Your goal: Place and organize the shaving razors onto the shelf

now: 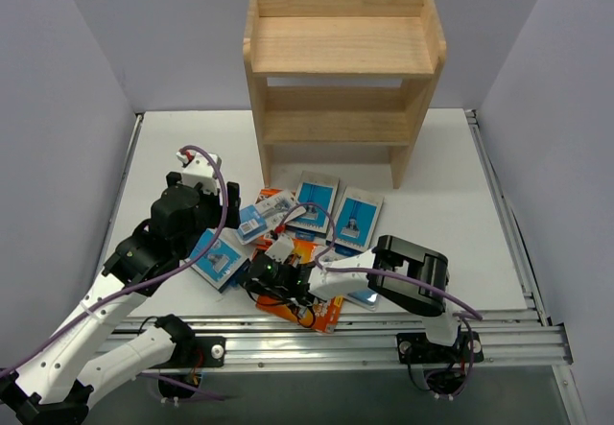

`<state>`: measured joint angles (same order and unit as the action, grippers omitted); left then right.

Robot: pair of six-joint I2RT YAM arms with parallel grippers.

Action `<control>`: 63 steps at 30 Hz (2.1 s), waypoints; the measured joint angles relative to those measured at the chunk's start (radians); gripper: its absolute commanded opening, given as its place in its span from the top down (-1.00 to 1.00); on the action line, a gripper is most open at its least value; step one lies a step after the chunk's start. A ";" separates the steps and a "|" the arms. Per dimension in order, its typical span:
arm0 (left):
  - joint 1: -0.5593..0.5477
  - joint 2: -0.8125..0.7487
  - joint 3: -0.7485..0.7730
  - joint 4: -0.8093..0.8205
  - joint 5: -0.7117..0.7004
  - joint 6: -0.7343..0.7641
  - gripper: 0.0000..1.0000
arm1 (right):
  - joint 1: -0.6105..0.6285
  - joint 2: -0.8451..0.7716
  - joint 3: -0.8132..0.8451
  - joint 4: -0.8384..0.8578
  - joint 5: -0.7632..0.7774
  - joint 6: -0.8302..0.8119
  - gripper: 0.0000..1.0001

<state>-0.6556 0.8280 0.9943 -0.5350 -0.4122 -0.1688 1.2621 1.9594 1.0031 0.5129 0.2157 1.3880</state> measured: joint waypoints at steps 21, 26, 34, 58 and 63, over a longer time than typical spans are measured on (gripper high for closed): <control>-0.003 -0.241 -0.058 0.022 -0.314 -0.012 -0.90 | -0.163 -0.298 0.085 0.007 -0.117 -0.344 1.00; -0.003 -0.271 -0.064 0.044 -0.348 -0.012 -0.90 | -0.163 -0.334 0.097 -0.044 -0.119 -0.389 1.00; -0.003 -0.240 -0.064 0.046 -0.352 -0.013 -0.89 | -0.191 -0.448 0.134 -0.146 -0.096 -0.447 1.00; -0.011 -0.252 -0.131 0.186 0.061 0.027 -0.88 | -0.281 -0.688 0.290 -0.353 0.019 -0.548 1.00; -0.071 -0.257 -0.171 0.258 0.269 0.068 -0.88 | -0.281 -0.694 0.286 -0.353 0.029 -0.528 1.00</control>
<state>-0.7265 0.5709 0.8238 -0.2768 -0.1436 -0.1013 0.9813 1.2659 1.2892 0.1596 0.2443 0.8600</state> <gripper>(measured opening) 0.942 0.007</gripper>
